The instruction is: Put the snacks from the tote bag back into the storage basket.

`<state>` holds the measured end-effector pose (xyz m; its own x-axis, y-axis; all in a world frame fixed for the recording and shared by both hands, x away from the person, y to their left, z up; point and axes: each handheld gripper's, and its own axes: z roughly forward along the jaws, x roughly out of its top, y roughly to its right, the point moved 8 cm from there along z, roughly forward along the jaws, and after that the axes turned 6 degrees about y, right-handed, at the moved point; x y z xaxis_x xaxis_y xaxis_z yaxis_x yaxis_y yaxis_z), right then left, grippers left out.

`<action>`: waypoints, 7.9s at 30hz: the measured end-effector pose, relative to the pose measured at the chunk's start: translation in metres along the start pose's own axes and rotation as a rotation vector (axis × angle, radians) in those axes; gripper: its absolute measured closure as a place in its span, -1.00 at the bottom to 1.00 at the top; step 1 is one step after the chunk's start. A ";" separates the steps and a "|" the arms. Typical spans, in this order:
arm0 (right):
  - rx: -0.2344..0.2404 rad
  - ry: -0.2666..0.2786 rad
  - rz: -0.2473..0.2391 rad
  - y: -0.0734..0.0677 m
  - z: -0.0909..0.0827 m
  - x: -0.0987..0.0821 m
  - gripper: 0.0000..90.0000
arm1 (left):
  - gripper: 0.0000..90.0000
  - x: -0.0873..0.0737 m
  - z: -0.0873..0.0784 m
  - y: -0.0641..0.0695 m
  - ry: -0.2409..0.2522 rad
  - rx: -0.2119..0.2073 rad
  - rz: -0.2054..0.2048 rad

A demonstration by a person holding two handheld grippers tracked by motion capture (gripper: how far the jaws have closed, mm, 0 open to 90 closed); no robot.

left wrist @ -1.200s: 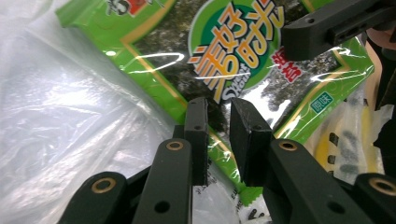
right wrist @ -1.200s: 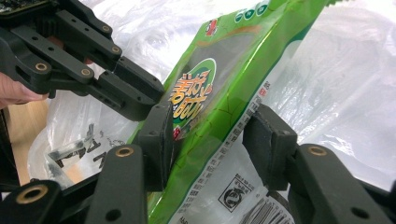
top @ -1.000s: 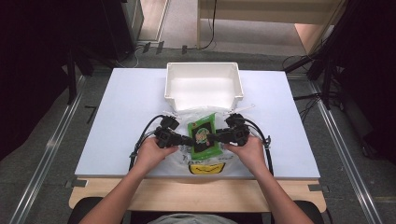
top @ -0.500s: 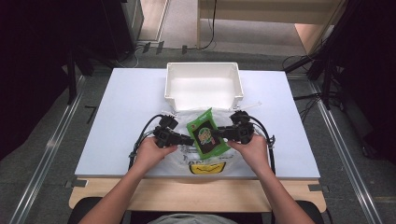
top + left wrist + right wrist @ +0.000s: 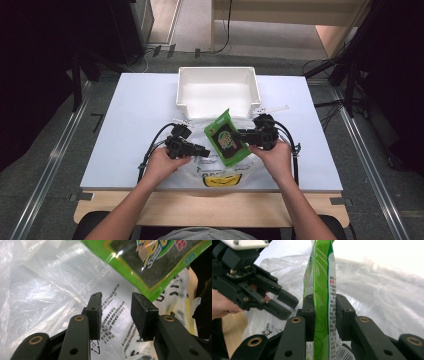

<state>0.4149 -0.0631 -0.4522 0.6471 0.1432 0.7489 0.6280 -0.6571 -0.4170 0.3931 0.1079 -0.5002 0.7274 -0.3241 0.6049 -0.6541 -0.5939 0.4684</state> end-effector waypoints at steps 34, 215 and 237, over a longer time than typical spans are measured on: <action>-0.072 -0.026 -0.047 0.011 -0.001 0.038 0.64 | 0.09 0.002 -0.005 -0.007 0.020 -0.005 -0.016; -0.295 -0.024 0.034 0.112 0.144 0.173 0.62 | 0.07 -0.007 0.005 -0.009 -0.043 0.002 0.015; -0.352 -0.043 0.045 0.128 0.152 0.163 0.32 | 0.07 -0.007 0.006 -0.009 -0.039 0.000 0.009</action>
<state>0.6661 -0.0111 -0.4619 0.6929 0.1344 0.7084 0.4161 -0.8769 -0.2407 0.3954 0.1115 -0.5123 0.7292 -0.3574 0.5836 -0.6603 -0.5912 0.4631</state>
